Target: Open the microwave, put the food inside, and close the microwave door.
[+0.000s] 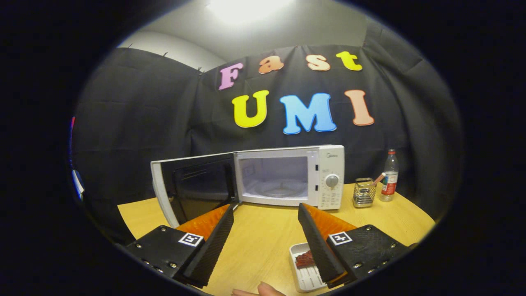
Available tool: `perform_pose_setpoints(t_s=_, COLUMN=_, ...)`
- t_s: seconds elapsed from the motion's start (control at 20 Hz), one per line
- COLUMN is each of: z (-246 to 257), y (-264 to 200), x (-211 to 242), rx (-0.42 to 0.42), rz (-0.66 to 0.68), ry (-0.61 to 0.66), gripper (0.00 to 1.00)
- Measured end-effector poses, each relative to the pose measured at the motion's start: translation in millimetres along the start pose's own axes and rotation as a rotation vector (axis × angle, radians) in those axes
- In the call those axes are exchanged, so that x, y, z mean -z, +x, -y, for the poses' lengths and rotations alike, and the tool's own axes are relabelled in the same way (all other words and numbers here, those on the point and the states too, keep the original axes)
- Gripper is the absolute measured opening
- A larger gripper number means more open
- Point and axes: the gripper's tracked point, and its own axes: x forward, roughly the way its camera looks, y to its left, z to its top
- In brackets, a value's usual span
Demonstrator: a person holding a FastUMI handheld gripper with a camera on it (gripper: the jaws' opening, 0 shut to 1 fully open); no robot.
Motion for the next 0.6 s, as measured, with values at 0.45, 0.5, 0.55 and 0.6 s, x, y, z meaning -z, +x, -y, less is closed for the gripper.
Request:
perform_pose_setpoints(t_s=0.45, z=109, y=15, x=56, rx=0.054, rz=-0.146, ry=0.348, gripper=0.98)
perform_pose_setpoints(t_s=0.5, z=112, y=20, x=64, rx=0.046, rz=-0.169, ry=0.396, gripper=0.97)
perform_pose_setpoints(t_s=0.55, z=115, y=25, x=69, rx=0.034, rz=-0.183, ry=0.443, gripper=0.96)
perform_pose_setpoints(t_s=0.6, z=118, y=26, x=73, rx=0.029, rz=-0.191, ry=0.482, gripper=0.96)
